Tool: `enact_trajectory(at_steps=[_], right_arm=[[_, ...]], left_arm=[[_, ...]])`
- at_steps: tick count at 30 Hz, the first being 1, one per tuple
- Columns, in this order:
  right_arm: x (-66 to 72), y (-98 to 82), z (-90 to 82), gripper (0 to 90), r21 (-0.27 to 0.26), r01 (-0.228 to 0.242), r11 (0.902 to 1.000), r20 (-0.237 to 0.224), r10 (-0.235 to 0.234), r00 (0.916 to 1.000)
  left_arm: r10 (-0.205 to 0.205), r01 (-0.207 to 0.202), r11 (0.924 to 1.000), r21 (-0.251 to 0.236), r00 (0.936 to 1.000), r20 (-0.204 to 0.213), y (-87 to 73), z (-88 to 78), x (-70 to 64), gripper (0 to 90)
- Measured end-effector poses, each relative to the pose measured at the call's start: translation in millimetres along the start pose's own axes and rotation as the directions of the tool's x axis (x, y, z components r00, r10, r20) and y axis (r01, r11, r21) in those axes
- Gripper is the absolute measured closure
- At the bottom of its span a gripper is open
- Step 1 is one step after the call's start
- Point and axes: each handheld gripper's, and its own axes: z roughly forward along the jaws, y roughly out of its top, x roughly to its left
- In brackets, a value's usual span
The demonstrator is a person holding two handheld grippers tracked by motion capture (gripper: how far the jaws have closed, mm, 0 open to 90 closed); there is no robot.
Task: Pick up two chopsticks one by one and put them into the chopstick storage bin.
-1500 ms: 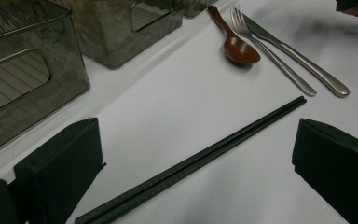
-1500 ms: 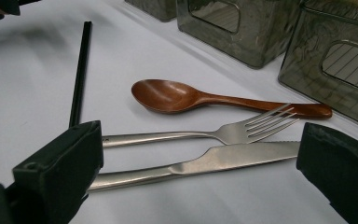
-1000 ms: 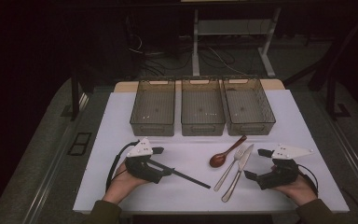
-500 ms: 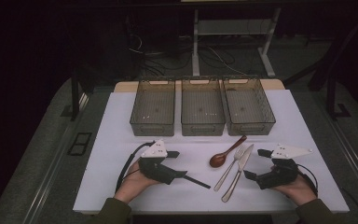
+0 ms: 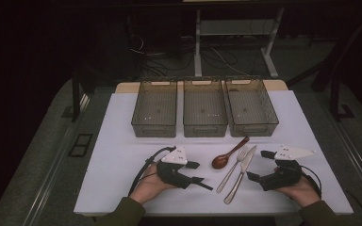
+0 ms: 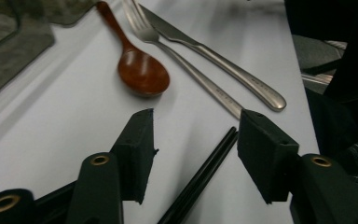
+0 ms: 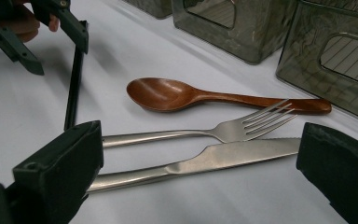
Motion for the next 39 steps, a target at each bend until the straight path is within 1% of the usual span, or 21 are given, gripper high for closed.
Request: enact_trajectory(at_steps=[3,4,7,10,11,13,15,17,18,20,23,27,29,33,37,39], right_arm=[[0.0,-0.1,0.0,0.0,-0.002,-0.001,1.0000,0.000,0.001,1.0000],[-0.3,-0.1,0.0,0.0,-0.002,0.000,1.0000,-0.001,0.000,1.0000],[-0.1,-0.1,-0.1,0.0,-0.002,0.000,1.0000,-0.001,0.000,1.0000],[-0.1,-0.1,-0.1,0.0,-0.002,-0.001,1.0000,-0.001,0.001,1.0000],[-0.3,-0.1,-0.1,0.0,-0.003,0.000,1.0000,-0.001,0.000,1.0000],[-0.5,-0.1,-0.1,0.0,-0.002,-0.001,1.0000,-0.002,0.001,1.0000],[-0.5,-0.1,0.0,0.0,-0.002,-0.001,1.0000,-0.003,0.001,1.0000],[-0.5,-0.1,-0.1,0.0,-0.002,-0.001,1.0000,-0.002,0.001,1.0000],[-0.6,0.0,-0.3,0.0,-0.003,-0.002,1.0000,-0.003,0.002,1.0000],[-0.8,-0.1,-0.4,0.0,-0.003,-0.002,1.0000,-0.003,0.002,1.0000],[-0.7,-0.1,-0.3,0.0,-0.001,-0.003,1.0000,-0.003,0.003,1.0000],[-1.1,0.0,-0.7,0.0,-0.004,-0.003,1.0000,-0.003,0.003,1.0000],[-1.3,-0.1,-0.8,0.0,-0.003,-0.003,1.0000,-0.002,0.003,1.0000],[-1.3,-0.1,-0.9,0.0,-0.004,-0.003,1.0000,-0.002,0.003,1.0000],[-1.3,-0.1,-1.0,0.0,-0.004,-0.004,1.0000,-0.002,0.004,1.0000],[-1.2,-0.1,-0.9,0.0,-0.003,-0.004,1.0000,-0.002,0.004,1.0000]], left_arm=[[0.007,-0.007,1.0000,0.001,0.9999,0.012,2.2,4.8,-1.3,50.5],[0.015,-0.015,0.9999,0.006,0.9995,0.027,4.1,9.5,-2.4,52.3],[0.027,-0.028,0.9995,0.016,0.9984,0.049,6.3,16.8,-5.0,57.0],[0.045,-0.048,0.9982,0.036,0.9963,0.073,7.8,23.3,-7.5,60.9],[0.045,-0.048,0.9983,0.034,0.9959,0.078,8.0,25.9,-8.7,62.7],[0.044,-0.048,0.9979,0.045,0.9956,0.082,8.2,30.1,-11.3,65.3],[0.059,-0.065,0.9965,0.054,0.9941,0.091,8.4,34.0,-12.0,67.7],[0.062,-0.068,0.9958,0.062,0.9937,0.093,8.5,35.5,-12.5,69.0],[0.076,-0.084,0.9935,0.077,0.9919,0.102,8.2,38.2,-13.0,69.8],[0.076,-0.085,0.9932,0.080,0.9917,0.104,8.0,39.8,-13.6,71.1],[0.097,-0.108,0.9892,0.099,0.9893,0.109,8.0,45.4,-14.8,72.8],[0.109,-0.123,0.9850,0.121,0.9875,0.114,7.3,47.6,-15.4,74.6],[0.104,-0.118,0.9854,0.123,0.9885,0.110,6.9,48.0,-15.7,75.1],[0.109,-0.122,0.9842,0.128,0.9883,0.107,5.9,49.7,-16.3,76.0],[0.104,-0.116,0.9856,0.123,0.9894,0.101,5.6,50.1,-16.4,77.5],[0.109,-0.121,0.9847,0.125,0.9889,0.101,5.7,50.0,-16.2,78.8]])
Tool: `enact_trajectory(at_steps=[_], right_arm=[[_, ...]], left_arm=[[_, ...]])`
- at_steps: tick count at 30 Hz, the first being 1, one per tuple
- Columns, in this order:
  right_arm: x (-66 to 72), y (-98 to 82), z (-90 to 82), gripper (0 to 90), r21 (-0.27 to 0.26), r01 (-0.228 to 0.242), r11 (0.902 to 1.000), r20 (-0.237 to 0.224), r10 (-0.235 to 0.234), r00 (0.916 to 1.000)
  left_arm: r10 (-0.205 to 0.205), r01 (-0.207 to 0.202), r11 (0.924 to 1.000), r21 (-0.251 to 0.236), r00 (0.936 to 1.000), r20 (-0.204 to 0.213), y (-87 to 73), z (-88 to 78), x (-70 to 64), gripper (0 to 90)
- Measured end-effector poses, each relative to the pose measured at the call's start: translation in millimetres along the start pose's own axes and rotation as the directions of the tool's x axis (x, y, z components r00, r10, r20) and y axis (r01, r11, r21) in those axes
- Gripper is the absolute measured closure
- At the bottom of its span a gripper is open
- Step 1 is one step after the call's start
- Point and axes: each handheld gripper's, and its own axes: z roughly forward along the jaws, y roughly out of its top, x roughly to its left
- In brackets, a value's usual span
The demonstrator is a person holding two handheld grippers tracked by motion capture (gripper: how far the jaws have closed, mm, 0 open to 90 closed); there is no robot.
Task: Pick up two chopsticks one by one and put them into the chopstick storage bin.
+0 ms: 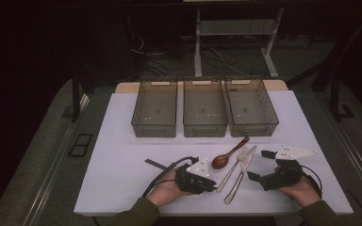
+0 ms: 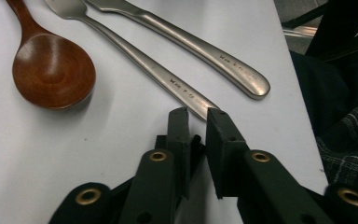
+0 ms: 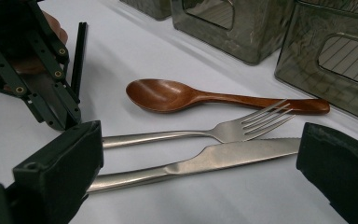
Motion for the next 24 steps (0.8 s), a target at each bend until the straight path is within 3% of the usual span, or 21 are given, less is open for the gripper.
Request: enact_trajectory(at_steps=[16,24], right_arm=[[0.2,0.0,0.1,0.0,0.000,0.002,1.0000,-0.001,-0.002,1.0000],[-0.2,0.0,-0.1,0.0,0.000,0.001,1.0000,0.001,-0.001,1.0000]], left_arm=[[-0.005,0.005,0.9999,0.011,0.9995,-0.031,-1.0,-3.3,4.9,79.7],[-0.020,0.021,0.9996,0.017,0.9975,-0.068,-0.3,-4.7,18.7,80.0]])
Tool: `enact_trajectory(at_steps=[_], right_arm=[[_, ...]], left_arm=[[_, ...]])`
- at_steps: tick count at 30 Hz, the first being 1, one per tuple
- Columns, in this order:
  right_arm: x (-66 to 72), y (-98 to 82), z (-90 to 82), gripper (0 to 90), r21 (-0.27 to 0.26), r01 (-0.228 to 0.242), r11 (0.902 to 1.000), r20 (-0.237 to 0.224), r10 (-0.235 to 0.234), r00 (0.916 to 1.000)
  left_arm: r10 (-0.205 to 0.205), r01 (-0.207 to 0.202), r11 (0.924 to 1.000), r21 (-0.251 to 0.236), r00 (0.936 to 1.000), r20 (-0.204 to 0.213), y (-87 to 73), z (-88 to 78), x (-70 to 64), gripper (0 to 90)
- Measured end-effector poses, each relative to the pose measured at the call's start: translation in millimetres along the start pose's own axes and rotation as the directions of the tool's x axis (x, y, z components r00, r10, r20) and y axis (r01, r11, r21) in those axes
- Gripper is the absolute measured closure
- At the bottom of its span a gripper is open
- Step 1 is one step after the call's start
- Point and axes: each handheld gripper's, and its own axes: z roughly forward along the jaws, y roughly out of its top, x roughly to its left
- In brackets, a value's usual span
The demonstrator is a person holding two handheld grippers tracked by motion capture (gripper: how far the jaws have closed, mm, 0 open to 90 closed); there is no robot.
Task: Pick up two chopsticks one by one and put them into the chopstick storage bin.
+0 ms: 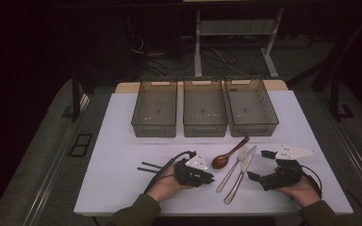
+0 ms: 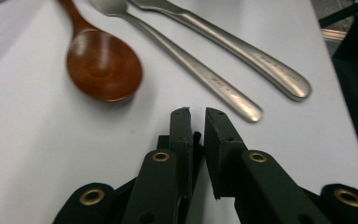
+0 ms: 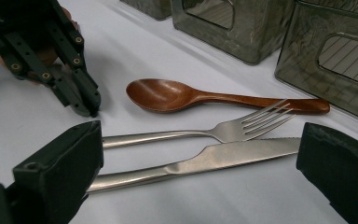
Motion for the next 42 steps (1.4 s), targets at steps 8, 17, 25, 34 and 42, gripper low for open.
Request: enact_trajectory(at_steps=[8,17,25,34,42], right_arm=[[-0.1,-0.1,-0.5,0.0,0.000,-0.002,1.0000,-0.001,0.002,1.0000],[-0.2,-0.1,-0.7,0.1,-0.001,-0.002,1.0000,-0.002,0.002,1.0000],[-0.3,-0.2,-0.7,0.0,0.000,-0.002,1.0000,-0.001,0.002,1.0000],[-0.8,-0.2,-0.9,0.0,-0.002,-0.002,1.0000,-0.003,0.002,1.0000],[-0.6,-0.3,-1.2,0.0,-0.004,-0.003,1.0000,-0.003,0.003,1.0000]], left_arm=[[-0.044,0.044,0.9990,-0.003,0.9986,-0.029,-0.6,-1.2,10.6,80.1],[-0.108,0.107,0.9940,-0.025,0.9906,-0.083,-3.8,-4.7,27.6,80.0],[-0.119,0.116,0.9928,-0.028,0.9858,-0.119,-1.9,-3.4,39.9,80.1],[-0.149,0.144,0.9885,-0.047,0.9794,-0.137,-1.6,-4.1,48.7,71.1],[-0.193,0.178,0.9783,-0.106,0.9694,-0.152,-2.2,-33.8,42.6,56.6]])
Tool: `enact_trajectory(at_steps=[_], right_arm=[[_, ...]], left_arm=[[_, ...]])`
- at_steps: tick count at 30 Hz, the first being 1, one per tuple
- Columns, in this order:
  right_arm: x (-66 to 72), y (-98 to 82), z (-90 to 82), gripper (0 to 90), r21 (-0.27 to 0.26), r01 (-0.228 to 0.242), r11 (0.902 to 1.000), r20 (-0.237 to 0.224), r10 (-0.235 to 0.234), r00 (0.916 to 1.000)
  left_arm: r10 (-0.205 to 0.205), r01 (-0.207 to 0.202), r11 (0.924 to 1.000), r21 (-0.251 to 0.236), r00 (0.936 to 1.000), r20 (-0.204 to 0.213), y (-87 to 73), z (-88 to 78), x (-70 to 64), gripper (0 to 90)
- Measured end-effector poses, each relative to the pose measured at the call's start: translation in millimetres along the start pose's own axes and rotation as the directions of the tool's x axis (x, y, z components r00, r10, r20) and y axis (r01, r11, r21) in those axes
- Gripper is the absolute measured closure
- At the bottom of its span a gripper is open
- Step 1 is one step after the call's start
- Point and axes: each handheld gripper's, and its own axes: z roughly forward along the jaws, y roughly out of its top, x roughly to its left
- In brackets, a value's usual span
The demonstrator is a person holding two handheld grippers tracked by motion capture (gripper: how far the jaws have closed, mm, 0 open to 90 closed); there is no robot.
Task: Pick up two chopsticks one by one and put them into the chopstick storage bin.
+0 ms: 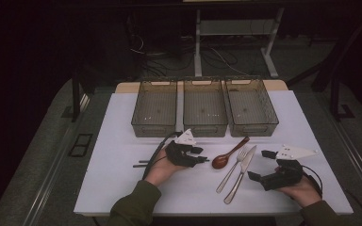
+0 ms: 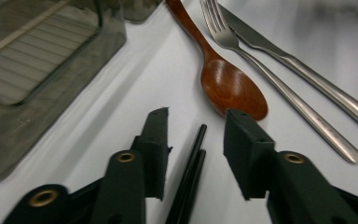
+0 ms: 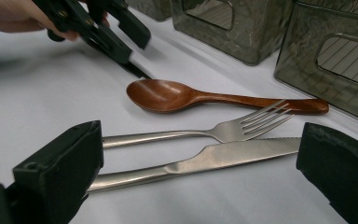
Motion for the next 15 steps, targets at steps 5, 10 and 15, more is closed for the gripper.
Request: enact_trajectory(at_steps=[5,10,15], right_arm=[[0.4,0.0,0.1,0.0,-0.001,0.002,1.0000,0.000,-0.002,1.0000],[0.2,0.1,0.2,0.0,0.002,0.000,1.0000,-0.001,0.000,1.0000],[0.3,0.0,0.4,0.0,0.003,0.001,1.0000,-0.001,-0.001,1.0000]], left_arm=[[-0.013,0.012,0.9998,-0.017,0.9996,-0.025,-9.8,-27.5,1.0,49.8],[-0.022,0.020,0.9994,-0.027,0.9971,-0.073,-23.9,-55.4,3.0,48.7],[-0.037,0.036,0.9993,-0.011,0.9890,-0.143,-48.9,-87.7,14.7,50.7]])
